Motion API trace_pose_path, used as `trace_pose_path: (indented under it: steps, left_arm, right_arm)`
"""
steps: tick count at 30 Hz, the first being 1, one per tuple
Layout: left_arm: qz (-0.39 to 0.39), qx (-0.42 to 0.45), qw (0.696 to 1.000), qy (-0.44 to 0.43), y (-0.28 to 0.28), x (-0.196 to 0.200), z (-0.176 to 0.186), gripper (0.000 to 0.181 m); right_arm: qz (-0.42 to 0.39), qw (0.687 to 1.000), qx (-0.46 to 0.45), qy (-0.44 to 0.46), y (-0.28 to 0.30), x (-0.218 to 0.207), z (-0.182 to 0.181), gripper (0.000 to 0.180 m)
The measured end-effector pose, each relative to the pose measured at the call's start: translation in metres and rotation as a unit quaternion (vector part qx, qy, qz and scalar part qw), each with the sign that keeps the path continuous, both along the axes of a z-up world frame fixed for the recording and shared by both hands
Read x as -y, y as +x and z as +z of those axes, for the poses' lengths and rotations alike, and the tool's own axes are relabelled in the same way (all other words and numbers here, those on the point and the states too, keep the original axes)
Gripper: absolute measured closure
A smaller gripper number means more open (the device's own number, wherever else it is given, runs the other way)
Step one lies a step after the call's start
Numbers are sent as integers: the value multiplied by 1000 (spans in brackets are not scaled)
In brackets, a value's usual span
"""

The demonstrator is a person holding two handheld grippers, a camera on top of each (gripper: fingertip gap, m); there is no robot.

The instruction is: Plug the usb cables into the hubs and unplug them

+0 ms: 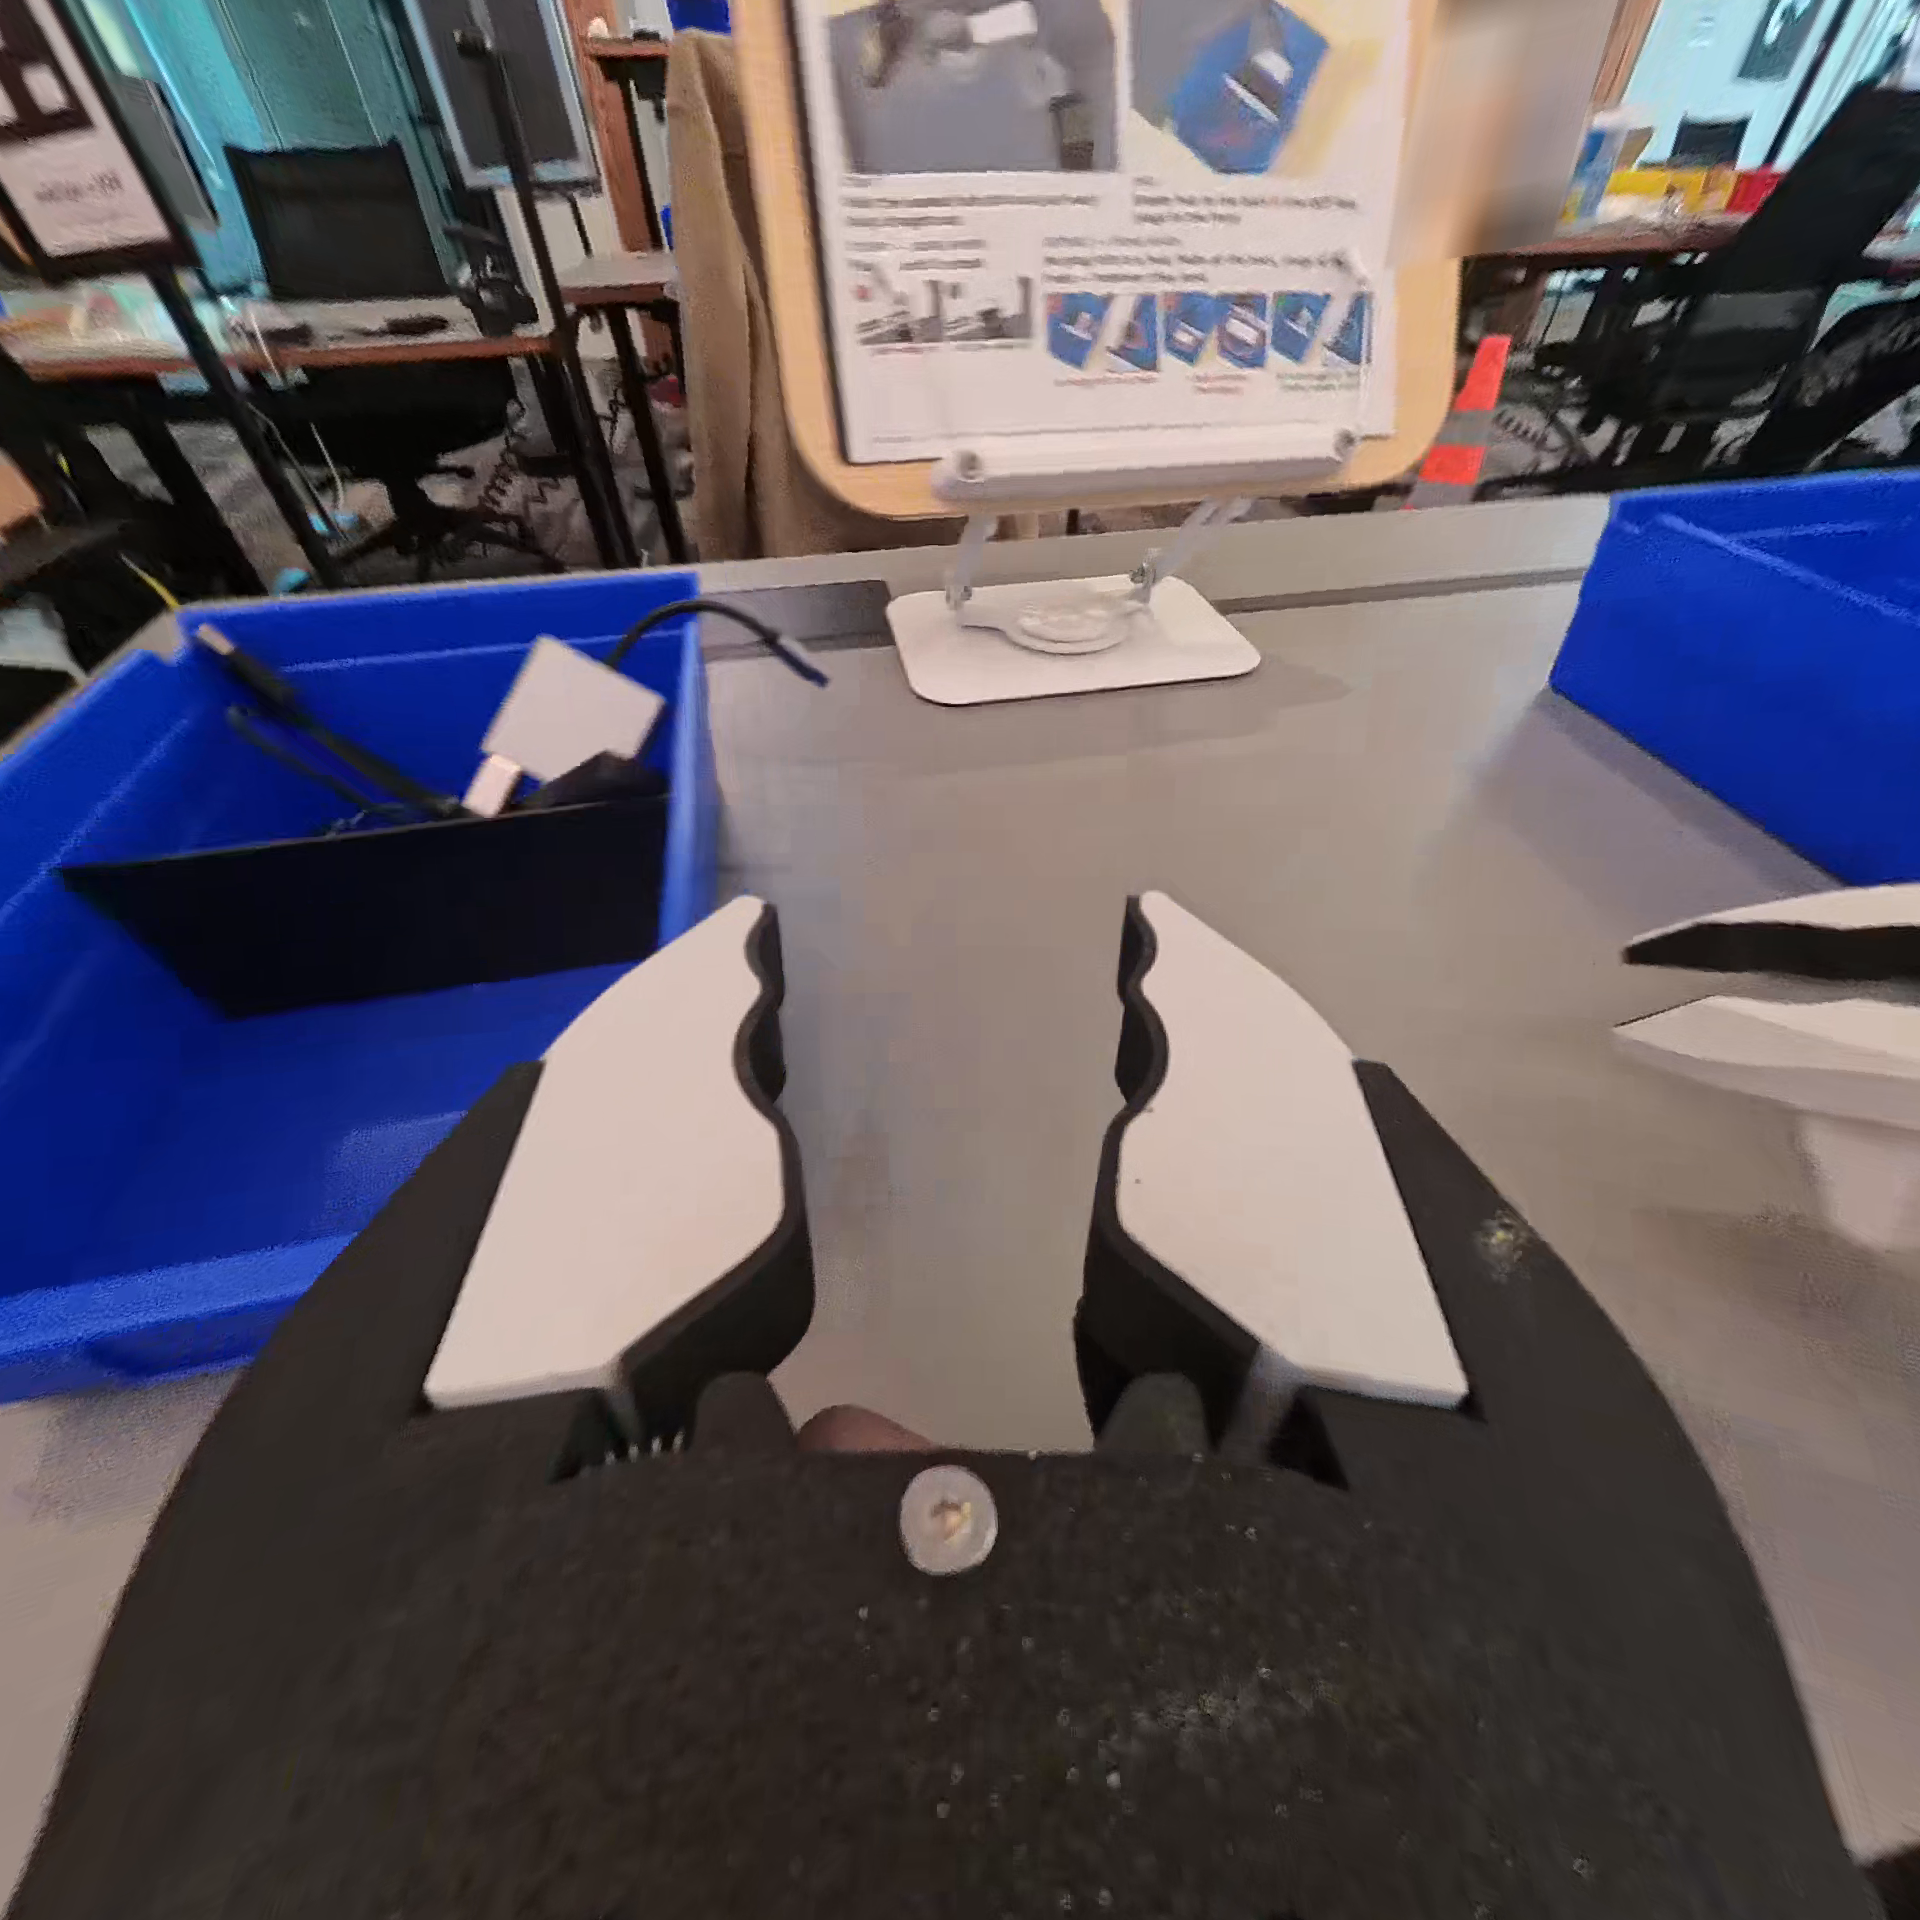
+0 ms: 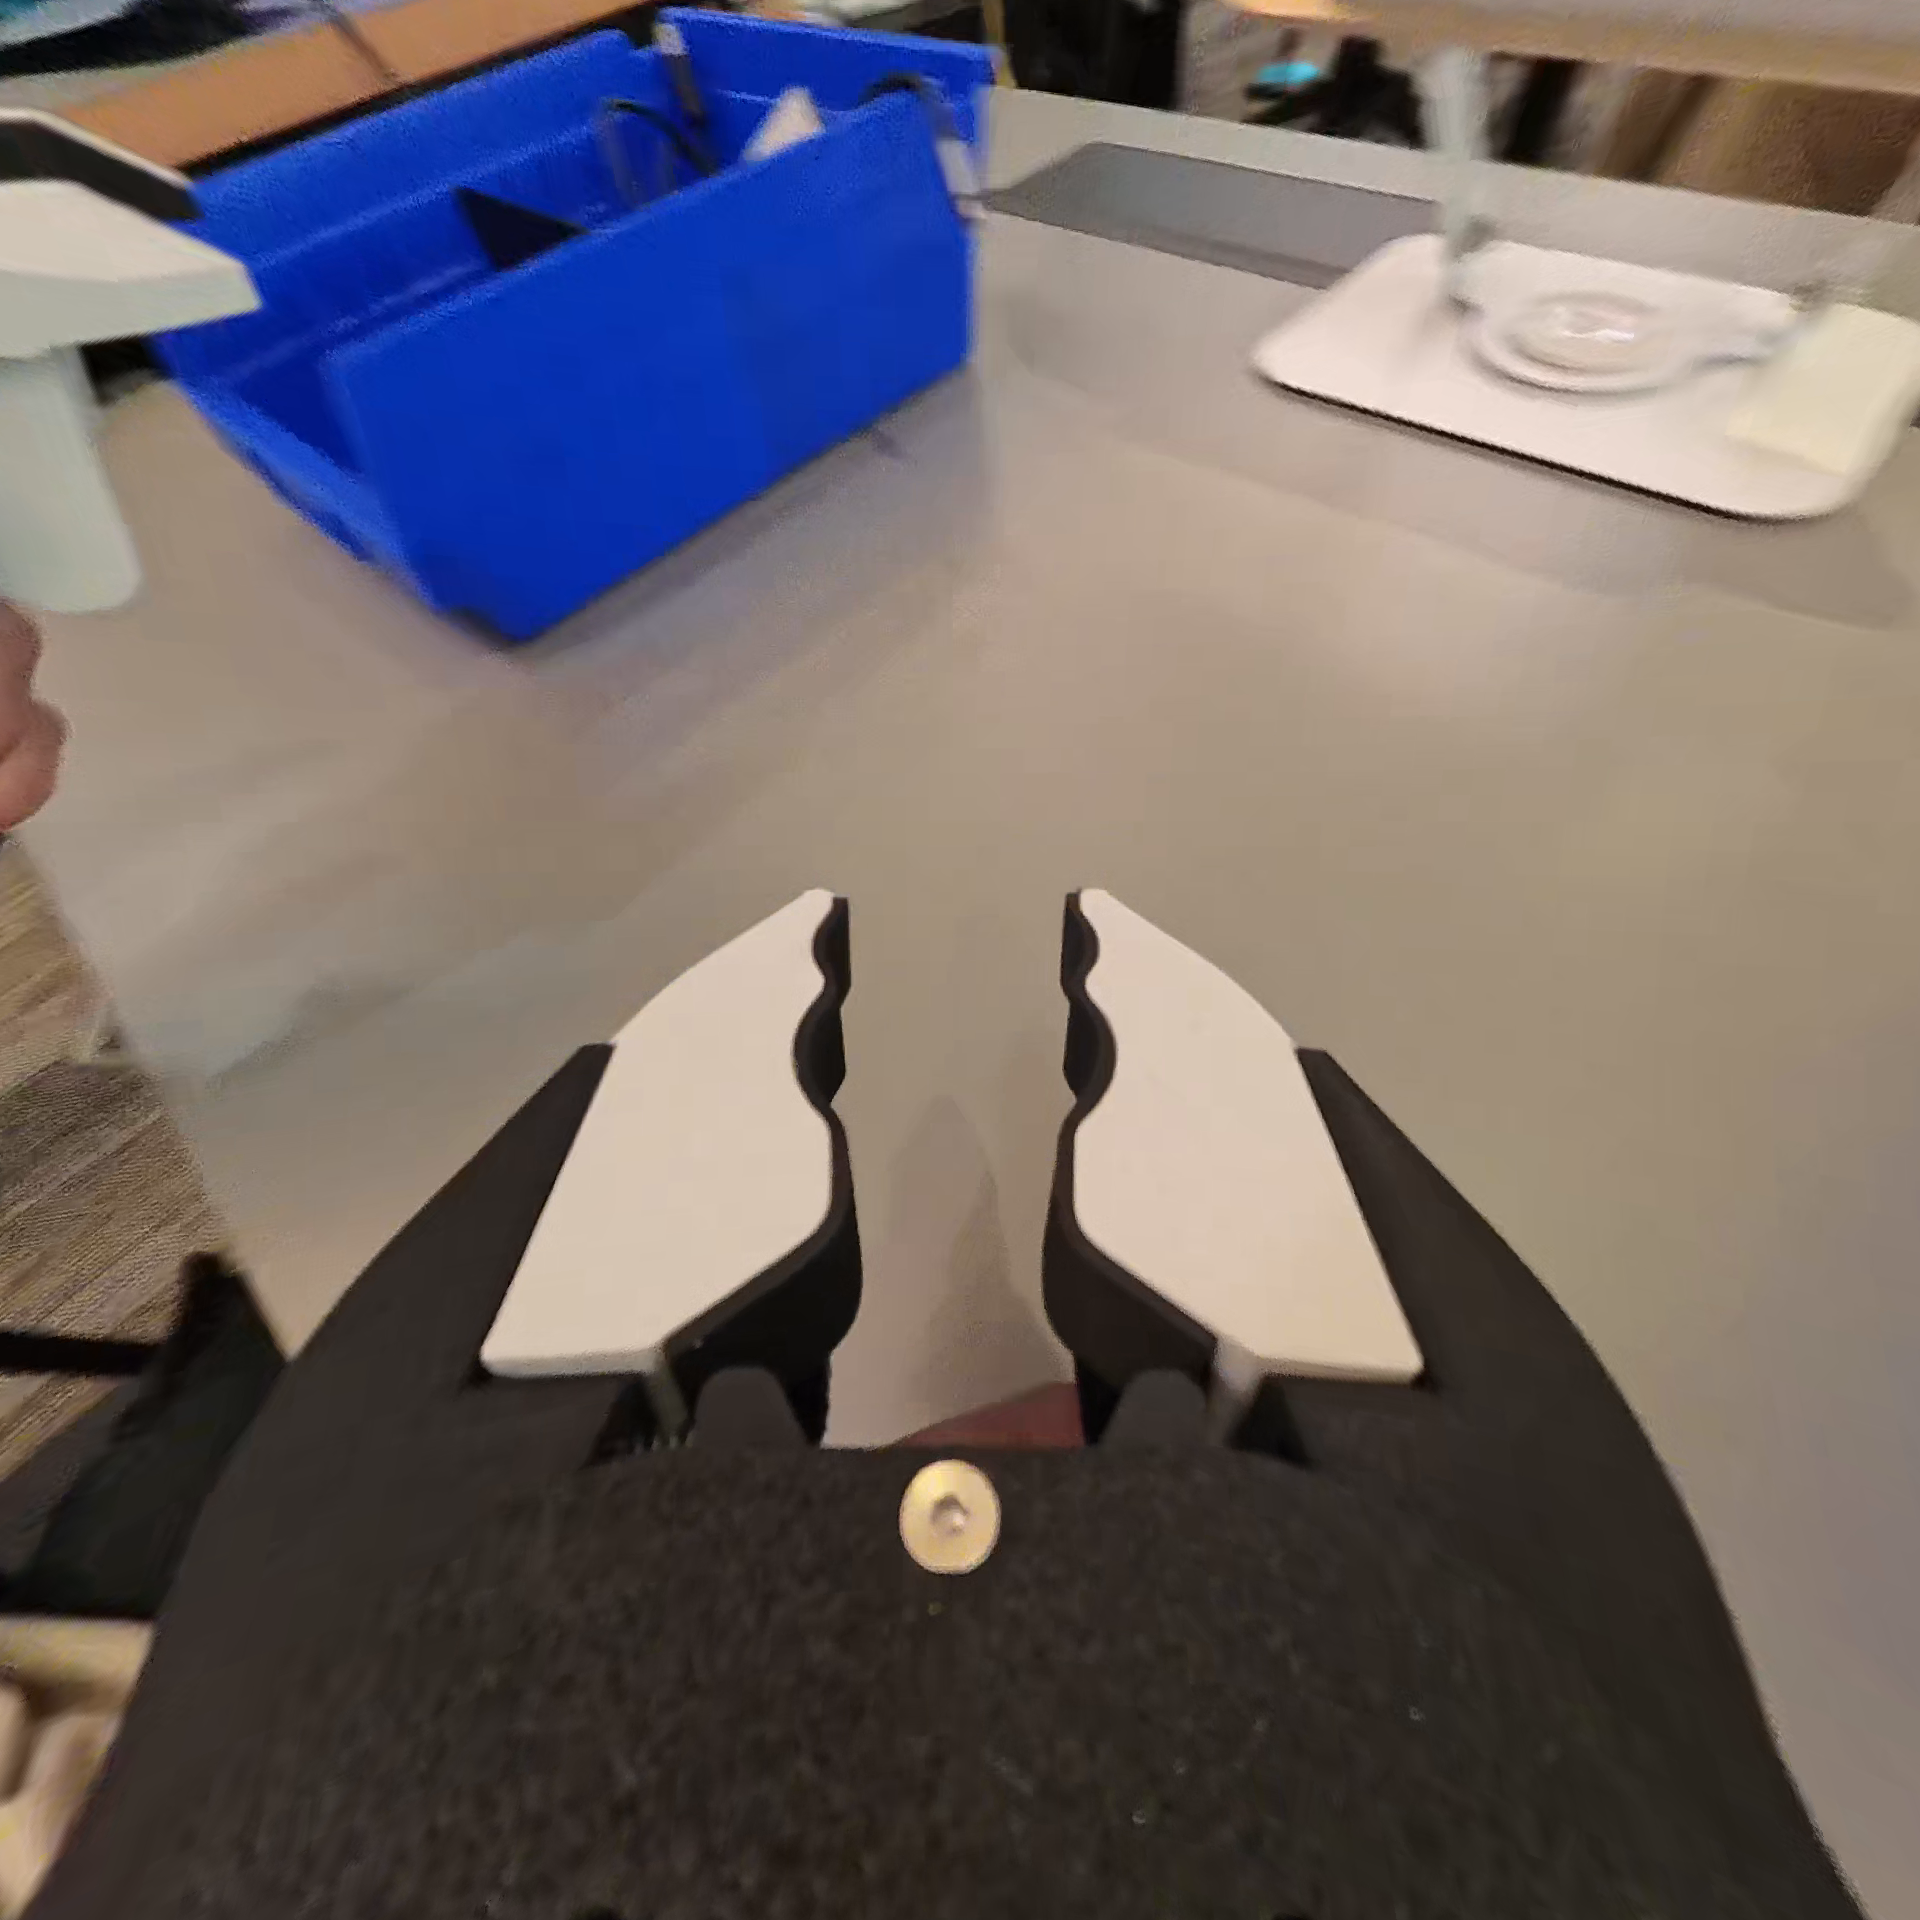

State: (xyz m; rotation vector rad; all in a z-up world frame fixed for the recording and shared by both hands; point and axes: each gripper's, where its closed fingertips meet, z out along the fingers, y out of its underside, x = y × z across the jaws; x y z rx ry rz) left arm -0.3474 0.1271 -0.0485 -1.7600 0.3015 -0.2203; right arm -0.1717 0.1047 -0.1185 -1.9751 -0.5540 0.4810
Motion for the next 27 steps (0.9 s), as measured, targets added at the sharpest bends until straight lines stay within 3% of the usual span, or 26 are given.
trace_pose_path:
  steps: [6, 10, 14, 18, 27]
  left_arm:
    - [-10, -19, 999, -26, 67, -6, -47, 120]
    - [-11, 14, 999, -36, 65, -6, -63, 121]
    - [11, 32, 999, -10, 52, -7, -55, 123]
    - [27, 6, 999, 19, 46, -3, -50, 122]
    - [19, 17, 1000, -4, 41, -5, -55, 121]
  right_arm:
    - [-147, 986, -32, 71, 103, 1, 1, 139]
    - [-211, 968, 11, 137, 139, 7, 13, 135]
    - [-271, 951, 2, 151, 161, 10, 18, 133]
    - [-262, 952, 11, 160, 156, 9, 19, 136]
    - [-242, 951, 41, 188, 137, 10, 22, 136]
